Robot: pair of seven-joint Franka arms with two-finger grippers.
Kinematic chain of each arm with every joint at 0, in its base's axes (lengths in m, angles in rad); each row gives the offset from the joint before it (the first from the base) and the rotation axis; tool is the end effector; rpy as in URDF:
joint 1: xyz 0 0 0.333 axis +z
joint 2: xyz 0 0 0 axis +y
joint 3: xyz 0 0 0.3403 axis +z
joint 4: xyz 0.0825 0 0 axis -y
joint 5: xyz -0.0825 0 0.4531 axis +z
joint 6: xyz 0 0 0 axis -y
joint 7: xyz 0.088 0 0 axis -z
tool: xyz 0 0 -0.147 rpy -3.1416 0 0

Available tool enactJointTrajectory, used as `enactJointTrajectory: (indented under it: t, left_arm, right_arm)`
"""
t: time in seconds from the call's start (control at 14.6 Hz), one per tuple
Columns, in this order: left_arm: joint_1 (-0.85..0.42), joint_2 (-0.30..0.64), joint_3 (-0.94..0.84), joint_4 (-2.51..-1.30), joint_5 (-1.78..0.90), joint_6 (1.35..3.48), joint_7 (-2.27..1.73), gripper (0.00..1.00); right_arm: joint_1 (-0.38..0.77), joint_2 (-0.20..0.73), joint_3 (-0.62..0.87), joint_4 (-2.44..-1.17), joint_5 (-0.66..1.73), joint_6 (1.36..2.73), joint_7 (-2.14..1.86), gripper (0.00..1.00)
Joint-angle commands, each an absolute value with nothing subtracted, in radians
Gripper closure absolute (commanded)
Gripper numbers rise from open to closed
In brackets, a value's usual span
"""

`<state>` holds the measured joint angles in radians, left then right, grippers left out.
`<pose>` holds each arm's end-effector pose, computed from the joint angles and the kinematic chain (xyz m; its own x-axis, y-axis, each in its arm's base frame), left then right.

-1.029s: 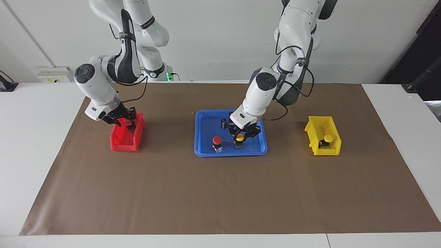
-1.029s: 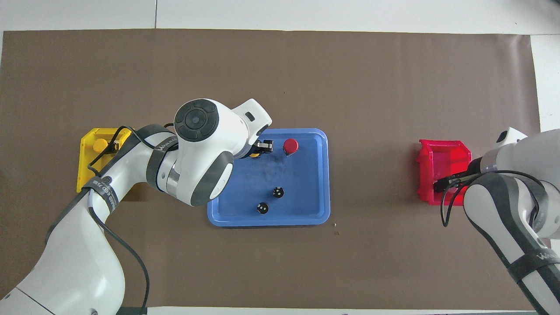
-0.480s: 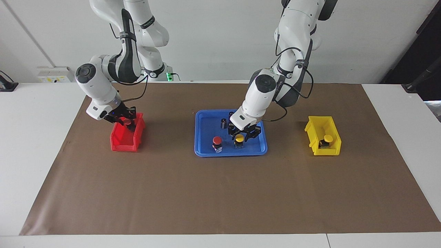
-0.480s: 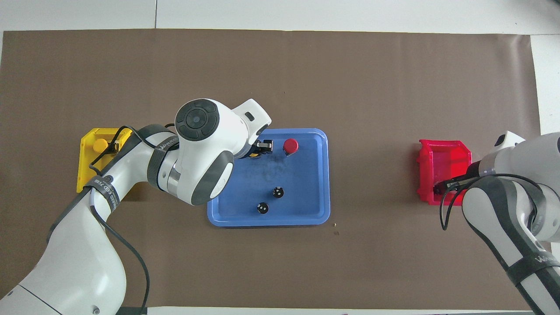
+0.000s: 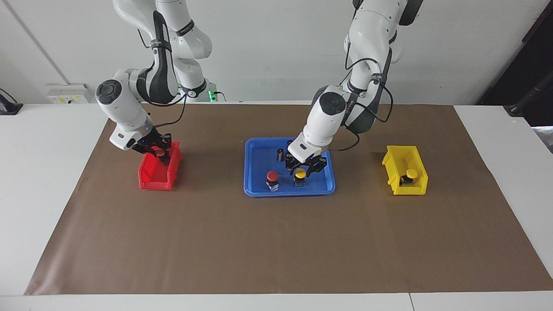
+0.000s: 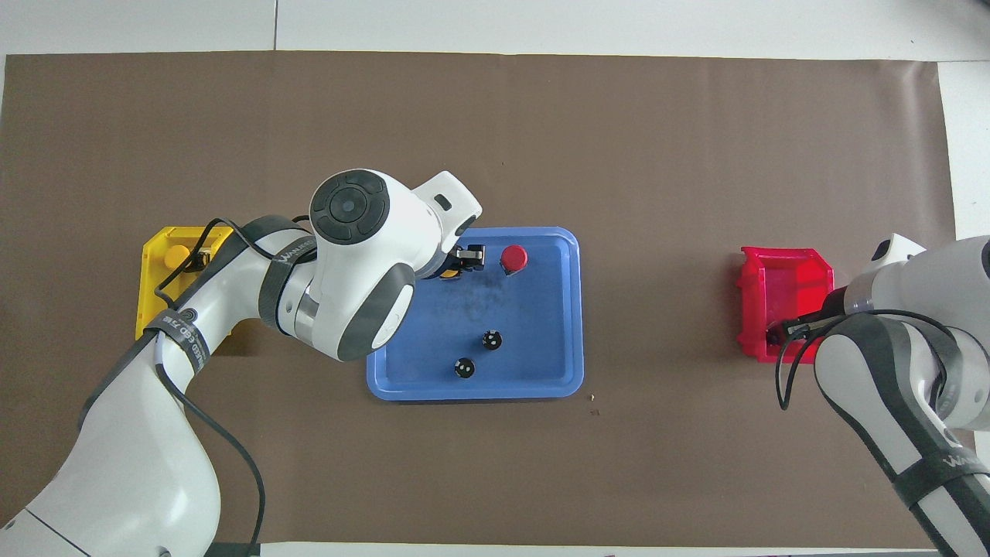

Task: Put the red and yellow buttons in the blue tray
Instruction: 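Release the yellow button into the tray with the left gripper, then withdraw, then carry the second red button with the right gripper into the tray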

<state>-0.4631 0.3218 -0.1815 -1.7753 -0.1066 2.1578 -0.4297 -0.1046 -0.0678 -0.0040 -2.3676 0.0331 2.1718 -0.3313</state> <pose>0.5718 -0.4312 0.3364 0.9890 -0.1478 -0.0080 -0.1446 -0.9765 0.1601 0.5179 -0.0541 0.2808 0.9726 0.2032 -0.1128 0.1968 -0.9783 -0.0652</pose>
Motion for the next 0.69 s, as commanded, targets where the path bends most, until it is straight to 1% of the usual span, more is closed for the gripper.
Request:
enactJointTrajectory:
  t: [0.0,0.07,0.14,0.34,0.48,0.62]
  left_arm:
    - [-0.468,0.264,-0.166,-1.649,-0.132,1.931,-0.46,0.38]
    - [-0.459,0.233,-0.157,-1.629,-0.132,1.864,-0.459,0.38]
    - [-0.434,0.198,-0.147,-1.617,-0.126,1.791,-0.45,0.38]
    - [-0.307,0.076,-0.138,-1.624,-0.123,1.648,-0.343,0.38]
    - [-0.217,0.045,-0.135,-1.624,-0.103,1.606,-0.226,0.37]
    - [-0.105,0.037,-0.135,-1.666,-0.086,1.626,-0.038,0.35]
  right_arm:
    - [-0.117,-0.092,0.005,-2.379,0.032,2.172,-0.356,0.8]
    - [-0.117,-0.084,0.005,-2.35,0.032,2.155,-0.359,0.83]
    - [-0.117,-0.069,0.005,-2.297,0.032,2.101,-0.357,0.83]
    - [-0.083,0.001,0.012,-2.066,0.031,1.904,-0.325,0.83]
    - [-0.034,0.052,0.012,-1.924,0.029,1.797,-0.253,0.83]
    - [0.056,0.095,0.012,-1.798,0.029,1.72,-0.131,0.83]
